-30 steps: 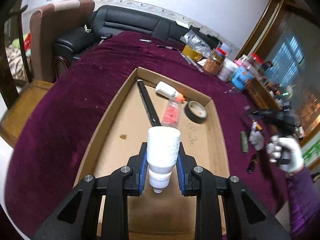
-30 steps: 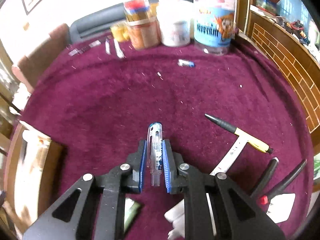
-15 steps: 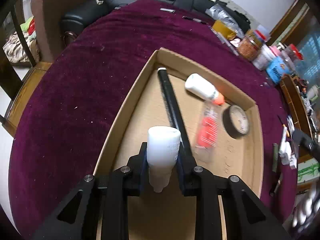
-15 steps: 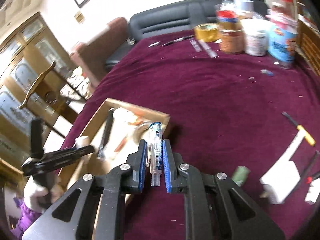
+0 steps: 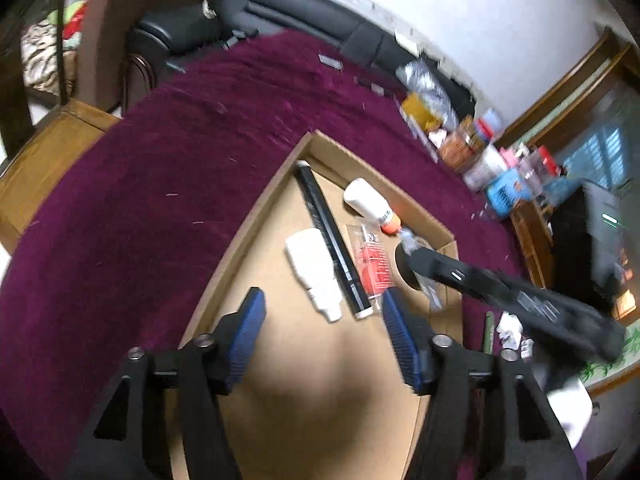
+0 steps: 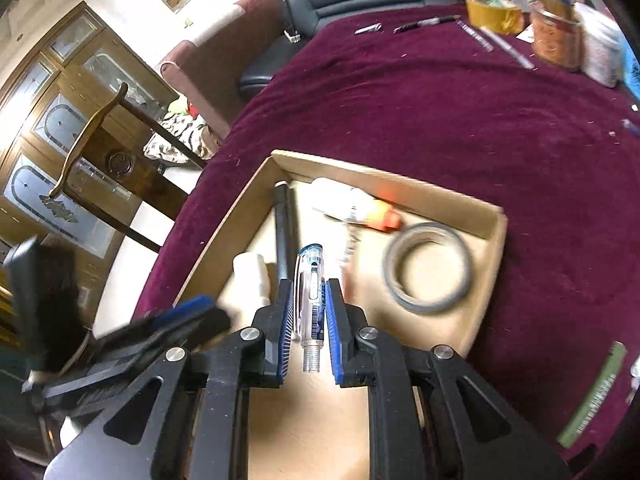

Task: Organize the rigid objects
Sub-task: 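Open both tools to drop the white bottle and clear pen into the box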

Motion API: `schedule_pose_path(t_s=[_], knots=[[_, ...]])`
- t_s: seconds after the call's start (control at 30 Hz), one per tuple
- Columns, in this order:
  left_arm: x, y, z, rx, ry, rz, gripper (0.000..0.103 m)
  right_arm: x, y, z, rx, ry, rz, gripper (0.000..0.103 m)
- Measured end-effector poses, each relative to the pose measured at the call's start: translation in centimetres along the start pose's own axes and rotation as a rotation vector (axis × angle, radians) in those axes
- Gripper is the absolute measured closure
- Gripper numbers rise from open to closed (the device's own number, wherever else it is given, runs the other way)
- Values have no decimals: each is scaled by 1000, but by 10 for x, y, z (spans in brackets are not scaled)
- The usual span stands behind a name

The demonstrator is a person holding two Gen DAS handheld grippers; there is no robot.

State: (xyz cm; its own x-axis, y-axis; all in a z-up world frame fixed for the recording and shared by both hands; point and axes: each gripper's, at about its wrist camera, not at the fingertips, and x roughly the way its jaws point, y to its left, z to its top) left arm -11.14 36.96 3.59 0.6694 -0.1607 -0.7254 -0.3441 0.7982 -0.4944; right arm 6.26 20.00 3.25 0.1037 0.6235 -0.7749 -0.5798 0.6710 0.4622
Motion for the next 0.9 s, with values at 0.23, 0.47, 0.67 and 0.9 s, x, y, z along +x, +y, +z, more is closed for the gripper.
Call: schedule_pose_path(t_s=[0.23,0.47,0.67,0.9], knots=[[-39,32,-22,-48,-93,25,42,32,18,11,-7,29,-9,89],[-48,48,-32,-71,-103,31,42,49,20,15,-15,41,-86,89],[-48,40,-37,-44,-108,48,40,38,21,14,-28,-10,-133,89],[-53,22,-47,-1,-100,43,40,-13,22,7,-85,-126,-162,89]])
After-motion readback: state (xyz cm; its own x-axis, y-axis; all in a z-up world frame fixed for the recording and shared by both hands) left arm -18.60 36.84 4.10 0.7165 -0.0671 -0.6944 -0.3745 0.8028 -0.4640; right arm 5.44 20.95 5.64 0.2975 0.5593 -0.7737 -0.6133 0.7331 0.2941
